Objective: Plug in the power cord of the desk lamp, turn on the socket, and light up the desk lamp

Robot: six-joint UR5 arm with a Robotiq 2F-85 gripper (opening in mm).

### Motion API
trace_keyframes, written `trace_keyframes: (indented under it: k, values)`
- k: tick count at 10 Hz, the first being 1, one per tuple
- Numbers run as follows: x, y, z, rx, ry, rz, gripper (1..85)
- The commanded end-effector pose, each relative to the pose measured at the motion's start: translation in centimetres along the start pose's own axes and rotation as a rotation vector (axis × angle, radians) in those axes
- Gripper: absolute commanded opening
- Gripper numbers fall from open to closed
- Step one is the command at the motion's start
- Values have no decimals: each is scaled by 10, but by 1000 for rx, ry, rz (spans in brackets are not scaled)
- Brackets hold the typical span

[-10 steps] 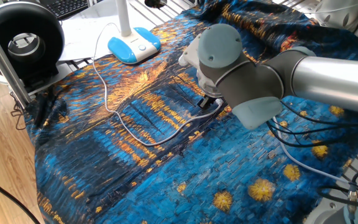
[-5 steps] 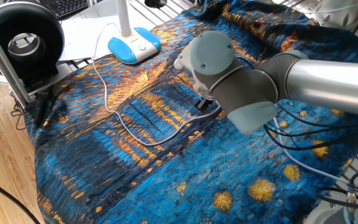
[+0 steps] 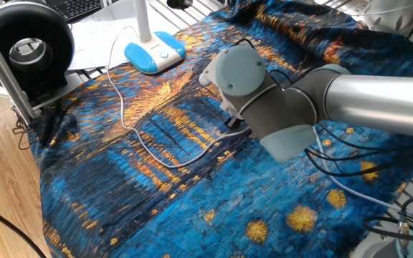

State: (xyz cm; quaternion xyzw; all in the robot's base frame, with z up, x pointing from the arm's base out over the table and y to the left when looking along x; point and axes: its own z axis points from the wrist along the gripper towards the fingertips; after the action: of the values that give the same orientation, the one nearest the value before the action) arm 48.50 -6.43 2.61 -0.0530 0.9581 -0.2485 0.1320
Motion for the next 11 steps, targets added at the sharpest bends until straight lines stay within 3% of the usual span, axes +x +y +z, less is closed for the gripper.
trace_keyframes:
  k: [1,3,11]
  values:
    - [6,-4,3,19,4,1,413]
    - [10,-2,4,-1,6,5,397]
    - [14,-3,7,-5,12,36,377]
